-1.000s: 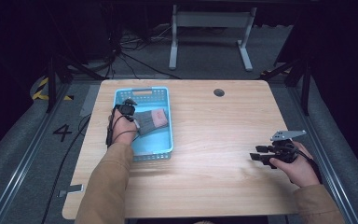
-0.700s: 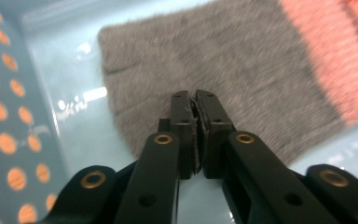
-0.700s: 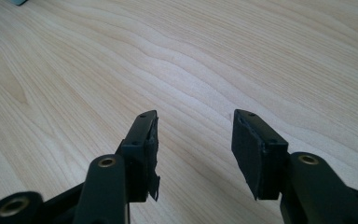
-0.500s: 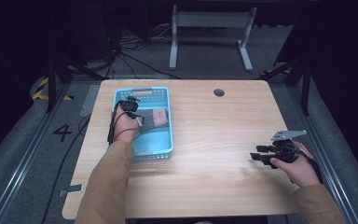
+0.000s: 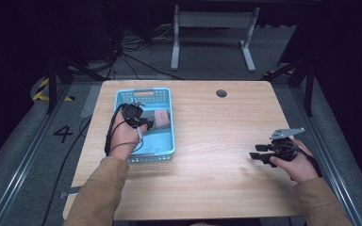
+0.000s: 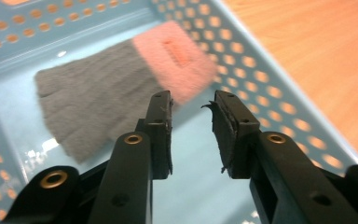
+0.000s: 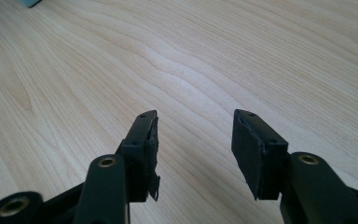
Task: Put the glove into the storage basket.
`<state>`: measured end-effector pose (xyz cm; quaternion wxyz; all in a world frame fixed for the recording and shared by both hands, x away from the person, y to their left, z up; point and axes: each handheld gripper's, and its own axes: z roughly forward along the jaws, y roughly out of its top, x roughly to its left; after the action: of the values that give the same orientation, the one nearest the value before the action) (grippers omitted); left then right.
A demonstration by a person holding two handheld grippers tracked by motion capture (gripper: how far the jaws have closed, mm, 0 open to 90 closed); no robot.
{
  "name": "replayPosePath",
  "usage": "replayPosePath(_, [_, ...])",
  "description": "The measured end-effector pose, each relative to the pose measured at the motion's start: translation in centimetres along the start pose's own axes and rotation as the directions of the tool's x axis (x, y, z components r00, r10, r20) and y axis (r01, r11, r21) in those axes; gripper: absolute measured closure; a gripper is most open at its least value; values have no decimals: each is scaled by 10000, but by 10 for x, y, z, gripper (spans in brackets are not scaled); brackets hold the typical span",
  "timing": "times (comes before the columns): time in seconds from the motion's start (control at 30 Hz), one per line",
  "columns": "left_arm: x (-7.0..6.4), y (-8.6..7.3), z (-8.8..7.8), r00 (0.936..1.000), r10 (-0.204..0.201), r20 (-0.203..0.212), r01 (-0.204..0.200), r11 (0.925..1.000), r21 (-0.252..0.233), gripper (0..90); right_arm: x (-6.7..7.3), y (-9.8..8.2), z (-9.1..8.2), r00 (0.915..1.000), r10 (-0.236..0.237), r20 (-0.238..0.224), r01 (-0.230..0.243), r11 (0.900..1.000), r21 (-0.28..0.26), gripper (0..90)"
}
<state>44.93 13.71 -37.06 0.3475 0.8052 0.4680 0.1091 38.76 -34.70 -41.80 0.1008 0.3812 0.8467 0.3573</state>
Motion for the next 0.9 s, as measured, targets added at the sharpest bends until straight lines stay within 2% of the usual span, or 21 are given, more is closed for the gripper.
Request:
replayPosePath(0.03, [0,0,0,10000,0,0,0,10000,0,669,0,0,0,10000,0,0,0,10000,0,518])
replayPosePath(0.07, [-10,-3,-7,9996,263,140,-262,9996,-42,667,-1,1,1,9999,-85,-55,85,10000,-2,518])
replayPosePath(0.1, [-10,-3,-7,9996,263,140,-262,9996,-42,665,-1,1,1,9999,-85,-55,85,10000,-2,518])
replayPosePath(0.17, [-18,-6,-13,9986,437,301,-436,9990,-59,658,-2,0,3,9999,-123,-101,124,9999,22,518])
replayPosePath(0.3, [-36,-9,-24,9918,1006,793,-1001,9949,-107,645,-3,-1,3,9999,-104,-118,104,9999,56,517])
replayPosePath(0.33, [-47,-13,-29,9830,1385,1203,-1379,9904,-136,635,-4,-1,3,9999,-78,-99,78,10000,28,517])
replayPosePath(0.37, [-47,-13,-29,9830,1385,1203,-1379,9904,-136,631,-4,-1,3,9999,-78,-99,78,10000,28,517])
replayPosePath(0.43, [-57,-17,-33,9745,1681,1488,-1664,9858,-239,629,-5,-2,2,10000,-11,-95,11,10000,35,517])
replayPosePath(0.47, [-65,-21,-37,9662,1908,1733,-1892,9816,-257,622,-5,-4,2,10000,-1,-86,1,10000,22,517])
replayPosePath(0.5, [-65,-21,-37,9662,1908,1733,-1892,9816,-257,622,-5,-4,2,10000,-1,-86,1,10000,22,517])
replayPosePath(0.53, [-67,-24,-38,9623,2007,1835,-1988,9796,-286,622,-5,-4,1,10000,-9,-93,9,10000,41,517])
replayPosePath(0.57, [-75,-30,-40,9518,2189,2149,-2175,9756,-306,614,-4,-6,1,9999,40,-102,-40,10000,59,517])
replayPosePath(0.6, [-75,-30,-40,9518,2189,2149,-2175,9756,-306,612,-4,-6,1,9999,40,-102,-40,10000,59,517])
replayPosePath(0.67, [-80,-36,-41,9405,2464,2339,-2458,9688,-322,613,-4,-7,2,9999,8,-112,-7,10000,84,516])
replayPosePath(0.77, [-88,-45,-41,9297,2630,2578,-2615,9643,-409,610,-4,-9,2,9999,7,-113,-5,9999,158,516])
replayPosePath(0.8, [-92,-50,-41,9235,2666,2759,-2622,9635,-537,592,-4,-9,2,9999,-5,-121,7,9999,148,515])
replayPosePath(0.83, [-92,-50,-41,9235,2666,2759,-2622,9635,-537,590,-4,-9,2,9999,-5,-121,7,9999,148,515])
replayPosePath(0.9, [-94,-56,-40,9161,2751,2918,-2684,9612,-635,584,-3,-10,2,9999,9,-139,-7,9999,154,514])
